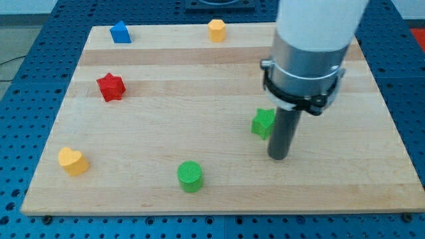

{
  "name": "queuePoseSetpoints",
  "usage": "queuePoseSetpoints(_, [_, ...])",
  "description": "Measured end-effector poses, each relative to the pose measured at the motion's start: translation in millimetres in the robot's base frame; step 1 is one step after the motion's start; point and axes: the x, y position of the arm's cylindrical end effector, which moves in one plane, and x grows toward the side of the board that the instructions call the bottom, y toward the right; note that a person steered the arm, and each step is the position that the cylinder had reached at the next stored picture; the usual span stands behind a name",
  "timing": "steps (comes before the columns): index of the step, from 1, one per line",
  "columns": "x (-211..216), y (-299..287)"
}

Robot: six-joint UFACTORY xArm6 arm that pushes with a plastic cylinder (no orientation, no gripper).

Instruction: Place the green star left to the blue cube

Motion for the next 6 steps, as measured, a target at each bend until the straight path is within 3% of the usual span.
queuePoseSetpoints(2, [-65.5,-1.4])
queuePoseSetpoints(3, [-80.7,-0.7])
queuePoseSetpoints(5, [-51.5,-46.2])
queuePoseSetpoints(6, [-97.8,-44.9])
